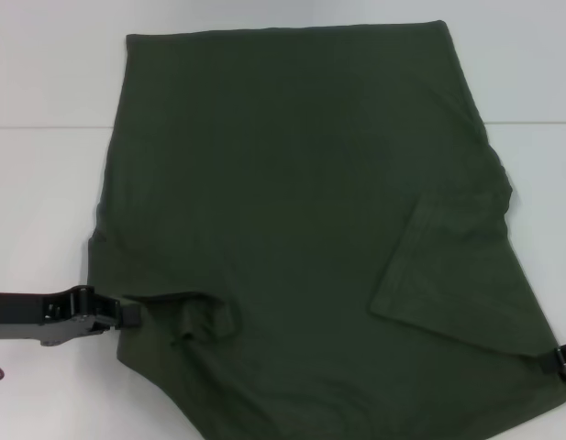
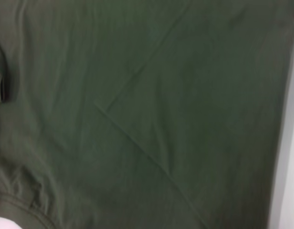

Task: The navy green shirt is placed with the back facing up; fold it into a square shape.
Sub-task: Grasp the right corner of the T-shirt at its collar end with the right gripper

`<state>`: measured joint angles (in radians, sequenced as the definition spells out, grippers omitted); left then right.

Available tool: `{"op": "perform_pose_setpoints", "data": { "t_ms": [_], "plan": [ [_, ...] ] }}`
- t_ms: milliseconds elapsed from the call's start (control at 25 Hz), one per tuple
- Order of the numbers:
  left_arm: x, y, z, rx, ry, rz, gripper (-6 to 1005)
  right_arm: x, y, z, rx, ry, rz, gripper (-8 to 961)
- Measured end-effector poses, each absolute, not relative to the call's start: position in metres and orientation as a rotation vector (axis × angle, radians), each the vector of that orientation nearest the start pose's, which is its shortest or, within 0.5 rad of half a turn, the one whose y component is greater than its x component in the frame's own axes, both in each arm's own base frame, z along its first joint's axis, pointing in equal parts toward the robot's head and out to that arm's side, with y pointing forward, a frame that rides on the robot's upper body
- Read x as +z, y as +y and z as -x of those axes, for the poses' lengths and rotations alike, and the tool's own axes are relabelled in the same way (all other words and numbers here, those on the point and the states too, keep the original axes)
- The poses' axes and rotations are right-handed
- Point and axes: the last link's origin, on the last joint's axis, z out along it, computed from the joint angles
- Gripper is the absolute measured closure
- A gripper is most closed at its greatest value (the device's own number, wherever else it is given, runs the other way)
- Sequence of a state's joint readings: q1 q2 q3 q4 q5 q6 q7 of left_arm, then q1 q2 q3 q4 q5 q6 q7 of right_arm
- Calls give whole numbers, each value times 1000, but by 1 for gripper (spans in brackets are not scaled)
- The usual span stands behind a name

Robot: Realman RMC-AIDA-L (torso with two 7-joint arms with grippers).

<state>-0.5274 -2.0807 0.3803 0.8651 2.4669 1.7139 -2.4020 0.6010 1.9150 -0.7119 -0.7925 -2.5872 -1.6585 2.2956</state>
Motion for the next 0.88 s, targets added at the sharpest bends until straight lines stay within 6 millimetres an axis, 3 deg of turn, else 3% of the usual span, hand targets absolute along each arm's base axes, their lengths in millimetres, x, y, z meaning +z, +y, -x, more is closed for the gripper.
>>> {"op": "perform_pose_setpoints", "data": {
  "t_ms": [880],
  "plan": [
    [42,310,309,-492,-2018,2147,973,54,331,-319,-185,1662,2431,193]
  ]
}}
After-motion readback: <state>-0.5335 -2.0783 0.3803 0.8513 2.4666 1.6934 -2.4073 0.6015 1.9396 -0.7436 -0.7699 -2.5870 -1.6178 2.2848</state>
